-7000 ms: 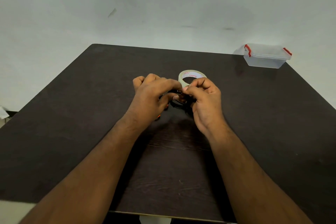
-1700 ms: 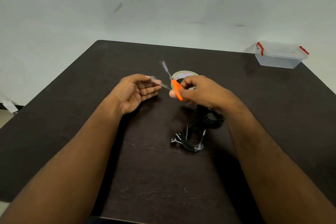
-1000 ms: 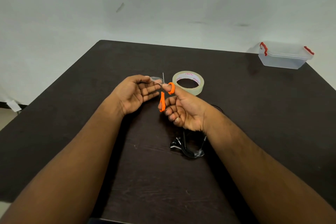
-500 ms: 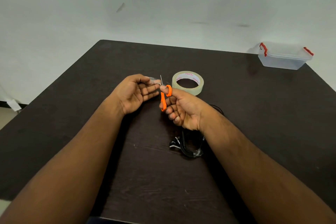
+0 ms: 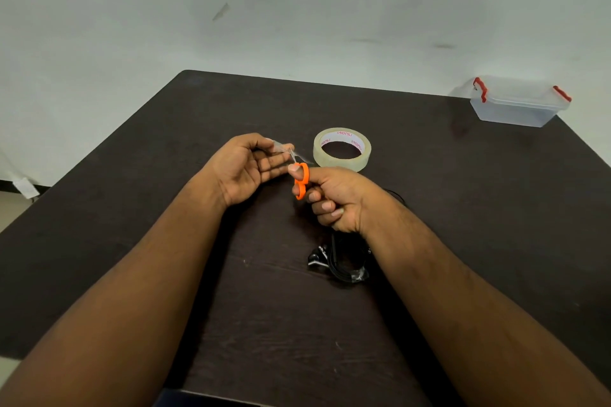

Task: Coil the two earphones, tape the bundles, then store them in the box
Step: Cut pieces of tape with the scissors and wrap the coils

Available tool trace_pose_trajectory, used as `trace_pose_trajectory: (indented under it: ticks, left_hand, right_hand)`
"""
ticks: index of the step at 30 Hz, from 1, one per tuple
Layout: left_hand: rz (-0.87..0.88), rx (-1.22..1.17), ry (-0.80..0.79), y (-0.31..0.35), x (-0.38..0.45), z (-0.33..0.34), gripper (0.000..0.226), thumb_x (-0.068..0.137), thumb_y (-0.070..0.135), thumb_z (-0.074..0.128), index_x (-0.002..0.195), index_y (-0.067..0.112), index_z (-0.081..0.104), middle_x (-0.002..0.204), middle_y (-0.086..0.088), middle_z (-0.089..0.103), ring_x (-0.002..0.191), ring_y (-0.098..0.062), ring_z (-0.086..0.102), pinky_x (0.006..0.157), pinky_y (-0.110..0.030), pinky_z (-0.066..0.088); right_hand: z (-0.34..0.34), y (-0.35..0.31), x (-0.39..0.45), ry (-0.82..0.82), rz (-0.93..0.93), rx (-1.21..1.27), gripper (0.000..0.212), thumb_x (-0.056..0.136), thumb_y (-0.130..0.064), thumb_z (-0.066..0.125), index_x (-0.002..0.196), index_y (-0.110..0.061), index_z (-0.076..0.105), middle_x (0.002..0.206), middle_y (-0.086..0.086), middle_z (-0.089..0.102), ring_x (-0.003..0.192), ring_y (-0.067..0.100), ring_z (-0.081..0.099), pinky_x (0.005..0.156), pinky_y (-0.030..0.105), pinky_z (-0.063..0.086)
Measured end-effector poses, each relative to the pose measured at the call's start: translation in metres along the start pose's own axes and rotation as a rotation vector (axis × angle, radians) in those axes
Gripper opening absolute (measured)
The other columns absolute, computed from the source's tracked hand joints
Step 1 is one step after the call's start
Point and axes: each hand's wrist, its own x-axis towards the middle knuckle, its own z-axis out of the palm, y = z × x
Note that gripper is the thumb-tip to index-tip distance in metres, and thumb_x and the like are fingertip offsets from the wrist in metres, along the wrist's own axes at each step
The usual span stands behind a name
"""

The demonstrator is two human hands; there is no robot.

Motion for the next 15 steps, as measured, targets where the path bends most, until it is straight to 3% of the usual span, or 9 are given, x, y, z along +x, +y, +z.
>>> trace_pose_trajectory:
  ticks: [4,7,11,15]
  left_hand:
    - [-0.014,0.008,-0.012,0.001,0.000,-0.002,0.035,0.089,0.007,0.043,0.063,0.008,0.068,0.106,-0.019,0.072,0.091,-0.023,0.072,0.079,-0.036,0.059]
    - [-0.029,0.018,-0.013,0.003,0.000,-0.004,0.042,0.088,0.009,0.044,0.057,0.010,0.073,0.106,-0.015,0.072,0.097,-0.026,0.070,0.086,-0.040,0.056]
    - [0.037,0.050,0.147,0.010,-0.001,-0.009,0.032,0.089,0.014,0.048,0.065,0.012,0.069,0.103,-0.009,0.074,0.095,-0.028,0.072,0.076,-0.041,0.057]
    - [0.155,0.082,0.343,0.010,-0.004,-0.009,0.014,0.087,0.016,0.053,0.081,0.013,0.065,0.094,-0.003,0.074,0.085,-0.024,0.073,0.066,-0.035,0.058]
  right_hand:
    - [0.001,0.001,-0.001,0.066,-0.050,-0.109,0.036,0.085,-0.038,0.069,0.068,-0.008,0.059,0.042,-0.006,0.039,0.027,0.003,0.025,0.029,0.011,0.015]
    - [0.003,0.004,0.000,0.224,-0.176,-0.371,0.035,0.076,-0.035,0.078,0.061,-0.010,0.058,0.037,-0.006,0.043,0.027,0.006,0.029,0.032,0.013,0.021]
    - [0.000,0.007,0.005,0.521,-0.362,-0.908,0.042,0.063,-0.037,0.081,0.049,-0.015,0.048,0.045,-0.004,0.048,0.045,0.014,0.046,0.046,0.025,0.032]
    - [-0.003,0.006,0.007,0.579,-0.387,-1.028,0.036,0.063,-0.039,0.082,0.059,-0.020,0.052,0.064,-0.005,0.060,0.066,0.017,0.059,0.052,0.025,0.035]
